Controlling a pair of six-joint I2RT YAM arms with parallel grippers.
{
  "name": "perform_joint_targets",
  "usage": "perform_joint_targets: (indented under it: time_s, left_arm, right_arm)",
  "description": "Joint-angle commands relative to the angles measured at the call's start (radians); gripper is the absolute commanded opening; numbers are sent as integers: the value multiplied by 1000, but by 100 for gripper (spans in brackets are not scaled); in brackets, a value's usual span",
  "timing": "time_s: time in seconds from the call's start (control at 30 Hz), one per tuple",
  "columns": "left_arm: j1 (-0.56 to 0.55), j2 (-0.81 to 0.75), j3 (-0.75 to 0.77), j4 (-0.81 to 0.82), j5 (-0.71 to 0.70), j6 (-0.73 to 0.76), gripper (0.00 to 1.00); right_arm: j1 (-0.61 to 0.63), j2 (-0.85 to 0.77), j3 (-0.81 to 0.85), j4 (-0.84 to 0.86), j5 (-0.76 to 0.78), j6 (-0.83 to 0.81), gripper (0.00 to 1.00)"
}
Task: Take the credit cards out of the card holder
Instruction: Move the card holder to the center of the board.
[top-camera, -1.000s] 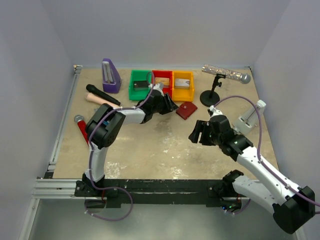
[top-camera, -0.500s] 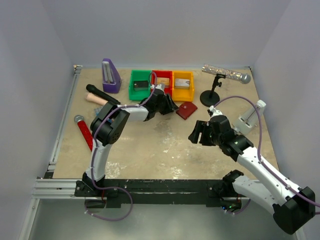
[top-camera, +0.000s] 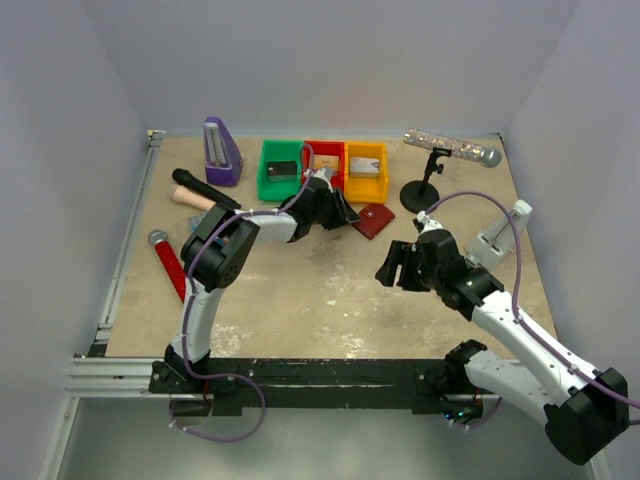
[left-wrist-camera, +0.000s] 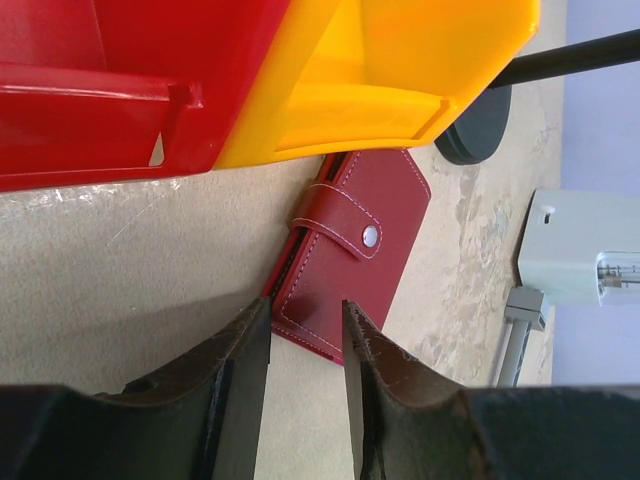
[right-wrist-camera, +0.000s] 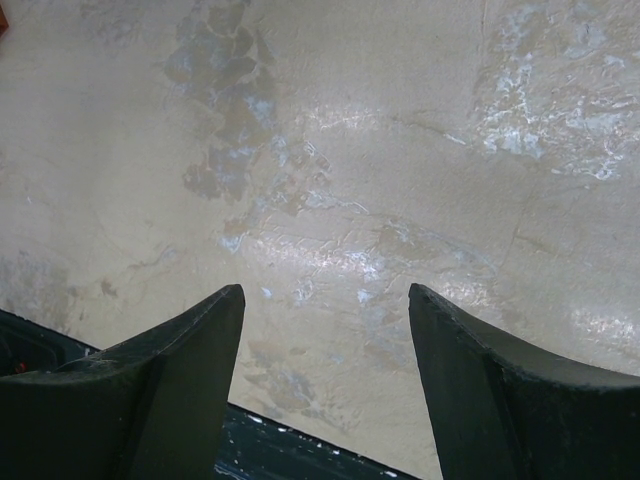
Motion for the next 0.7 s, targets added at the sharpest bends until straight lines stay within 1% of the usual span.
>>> perform_joint_targets:
  time_s: [0.0,0.27,0.4,0.67]
  left_arm:
    - [-4,-2,-3,63,28,-7,38]
    - [-4,5,-5,69,43,-6,31]
    - [-4,8,-3,73,47,-1,26]
    - [-4,19,0,80,47,1,8]
  right_arm:
    - [3,0,14,41,-20,8,71]
    - [3,-3,8,41,-19,12,71]
    - [1,-3,10,39,-19,12,71]
    - [3,-5,4,38,-13,11,72]
